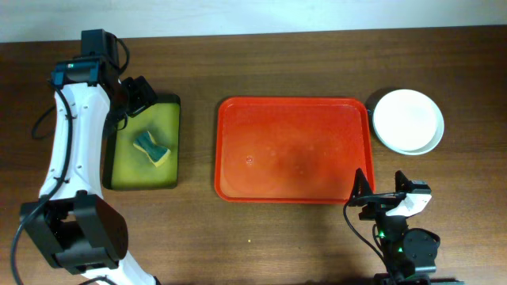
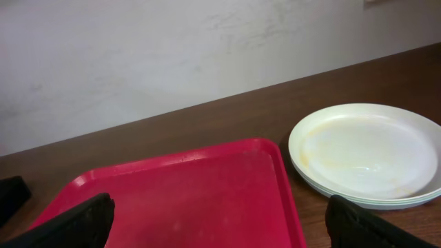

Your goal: Clean dirty plates on tray and stack at the side

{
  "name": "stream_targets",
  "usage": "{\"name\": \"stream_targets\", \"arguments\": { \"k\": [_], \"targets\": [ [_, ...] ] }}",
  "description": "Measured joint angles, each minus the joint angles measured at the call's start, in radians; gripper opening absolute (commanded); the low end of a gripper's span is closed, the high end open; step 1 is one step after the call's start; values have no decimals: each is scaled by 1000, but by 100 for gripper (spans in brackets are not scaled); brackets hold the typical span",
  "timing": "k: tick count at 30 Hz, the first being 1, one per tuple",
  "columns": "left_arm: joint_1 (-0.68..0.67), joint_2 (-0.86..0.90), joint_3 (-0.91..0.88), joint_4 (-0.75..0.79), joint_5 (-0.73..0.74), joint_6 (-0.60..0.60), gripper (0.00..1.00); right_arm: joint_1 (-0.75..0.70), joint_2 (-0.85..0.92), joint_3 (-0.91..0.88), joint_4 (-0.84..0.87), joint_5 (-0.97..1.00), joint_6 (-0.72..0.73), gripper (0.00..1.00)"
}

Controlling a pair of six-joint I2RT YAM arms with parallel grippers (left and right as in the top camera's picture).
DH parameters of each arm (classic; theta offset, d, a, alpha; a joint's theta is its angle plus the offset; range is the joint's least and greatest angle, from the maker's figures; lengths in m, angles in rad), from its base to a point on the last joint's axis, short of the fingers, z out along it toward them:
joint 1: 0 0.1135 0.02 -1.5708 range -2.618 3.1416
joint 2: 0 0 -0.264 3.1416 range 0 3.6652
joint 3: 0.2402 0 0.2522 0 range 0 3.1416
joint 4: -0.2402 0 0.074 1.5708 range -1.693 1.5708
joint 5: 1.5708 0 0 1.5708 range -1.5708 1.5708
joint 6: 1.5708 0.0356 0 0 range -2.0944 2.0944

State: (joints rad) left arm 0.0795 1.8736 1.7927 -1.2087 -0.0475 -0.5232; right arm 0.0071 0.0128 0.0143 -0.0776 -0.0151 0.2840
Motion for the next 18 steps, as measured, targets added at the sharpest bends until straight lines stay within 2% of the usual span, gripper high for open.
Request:
{"name": "stream_targets", "arguments": {
  "k": [7, 9, 11, 12, 13, 14, 17, 18],
  "targets": [
    [-2, -9, 0, -17, -1, 0, 99, 0, 0, 0, 0, 0, 0, 99],
    [-14, -74, -50, 58, -20, 4, 99, 0, 0, 0, 0, 0, 0, 99],
    [-51, -261, -194, 208, -33, 60, 99, 0, -1, 0, 0, 0, 0, 99],
    [-56, -294, -214, 221, -34, 90, 99, 0, 0, 0, 0, 0, -1, 99],
    [-63, -466, -368, 369, -34, 127, 99, 0, -1, 0, 0, 0, 0, 99],
    [-61, -570, -472, 443, -30, 160, 99, 0, -1, 0, 0, 0, -1, 99],
    [-60, -960, -883, 747, 99, 337, 99, -2, -2, 0, 0, 0, 0, 99],
    [-61, -1066, -970, 790, 130, 380, 99, -2, -2, 0, 2, 0, 0, 99]
  ]
}}
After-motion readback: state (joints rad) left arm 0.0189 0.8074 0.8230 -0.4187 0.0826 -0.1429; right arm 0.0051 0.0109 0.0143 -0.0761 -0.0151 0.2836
